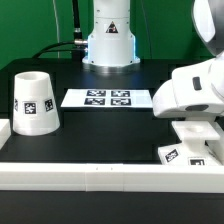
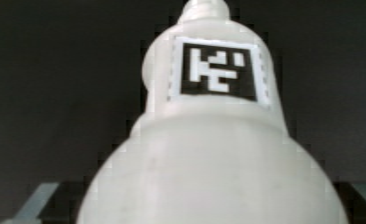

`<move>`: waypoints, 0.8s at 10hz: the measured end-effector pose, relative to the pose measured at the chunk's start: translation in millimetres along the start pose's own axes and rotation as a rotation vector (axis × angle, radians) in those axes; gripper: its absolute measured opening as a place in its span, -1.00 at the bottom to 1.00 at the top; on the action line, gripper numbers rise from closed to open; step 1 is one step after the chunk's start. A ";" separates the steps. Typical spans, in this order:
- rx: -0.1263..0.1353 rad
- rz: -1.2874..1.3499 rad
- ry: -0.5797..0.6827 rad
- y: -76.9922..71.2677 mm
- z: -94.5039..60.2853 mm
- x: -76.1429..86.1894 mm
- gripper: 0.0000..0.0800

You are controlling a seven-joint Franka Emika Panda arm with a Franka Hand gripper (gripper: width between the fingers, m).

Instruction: Assemble lamp

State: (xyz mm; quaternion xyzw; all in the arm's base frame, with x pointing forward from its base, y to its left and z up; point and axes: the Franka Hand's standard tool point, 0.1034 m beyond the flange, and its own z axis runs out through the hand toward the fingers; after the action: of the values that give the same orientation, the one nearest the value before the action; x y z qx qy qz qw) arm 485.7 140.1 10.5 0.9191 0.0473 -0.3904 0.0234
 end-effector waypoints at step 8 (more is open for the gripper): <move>0.056 -0.121 0.097 31.4 -81.7 -43.9 0.44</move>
Offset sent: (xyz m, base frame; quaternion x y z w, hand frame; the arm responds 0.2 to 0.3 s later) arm 0.0138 -0.0162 0.0839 0.0839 -0.0075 -0.0685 0.9941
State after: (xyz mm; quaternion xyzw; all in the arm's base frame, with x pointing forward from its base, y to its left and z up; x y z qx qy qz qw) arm 517.2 112.3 99.0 0.9327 0.0930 -0.3474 -0.0280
